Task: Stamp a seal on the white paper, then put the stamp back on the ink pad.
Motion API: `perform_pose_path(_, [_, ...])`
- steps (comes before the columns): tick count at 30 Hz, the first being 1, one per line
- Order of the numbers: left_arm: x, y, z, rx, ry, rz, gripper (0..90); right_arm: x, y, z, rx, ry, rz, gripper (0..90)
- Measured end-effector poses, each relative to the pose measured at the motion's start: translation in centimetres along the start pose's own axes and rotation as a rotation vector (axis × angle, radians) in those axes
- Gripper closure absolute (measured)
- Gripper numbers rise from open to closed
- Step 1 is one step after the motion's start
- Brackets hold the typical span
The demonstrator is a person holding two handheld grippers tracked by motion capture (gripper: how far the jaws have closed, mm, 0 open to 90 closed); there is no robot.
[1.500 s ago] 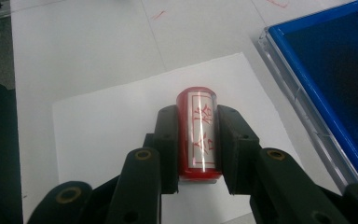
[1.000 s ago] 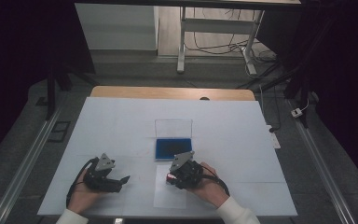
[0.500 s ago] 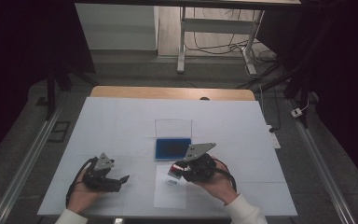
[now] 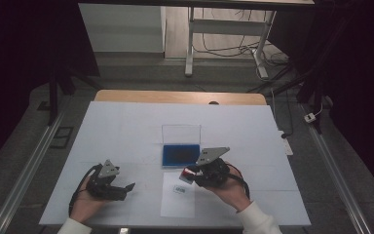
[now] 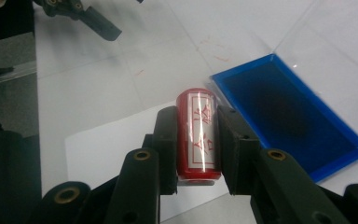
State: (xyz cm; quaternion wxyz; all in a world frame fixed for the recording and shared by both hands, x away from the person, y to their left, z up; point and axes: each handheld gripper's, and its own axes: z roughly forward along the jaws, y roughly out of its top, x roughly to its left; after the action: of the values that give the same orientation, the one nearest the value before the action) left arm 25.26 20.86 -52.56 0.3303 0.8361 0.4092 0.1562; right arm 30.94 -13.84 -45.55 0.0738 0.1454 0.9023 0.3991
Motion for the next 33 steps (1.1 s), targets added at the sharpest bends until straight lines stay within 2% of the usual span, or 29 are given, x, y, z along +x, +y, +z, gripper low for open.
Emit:
perform_pose_path(9, [-0.1, 0.0, 0.0, 0.002, 0.002, 0.003, 16.0, -0.7, 0.4, -1.4, -0.030, -0.053, 0.014, 69.6])
perform_pose_path(12, [-0.1, 0.0, 0.0, 0.001, 0.005, 0.003, 16.0, -0.9, 0.5, -1.7, -0.033, -0.085, 0.029, 69.7])
perform_pose_path(17, [0.0, 0.0, 0.0, 0.001, 0.004, 0.003, 16.0, -1.3, 0.7, -2.2, -0.046, -0.100, 0.039, 69.7])
perform_pose_path(27, [0.0, 0.0, 0.0, 0.001, 0.004, 0.001, 16.0, -2.3, 1.1, -1.6, -0.060, -0.113, 0.047, 69.6])
perform_pose_path(33, [0.0, 0.0, 0.0, -0.002, 0.002, -0.003, 16.0, -3.1, 2.0, -0.9, -0.083, -0.114, 0.065, 69.6])
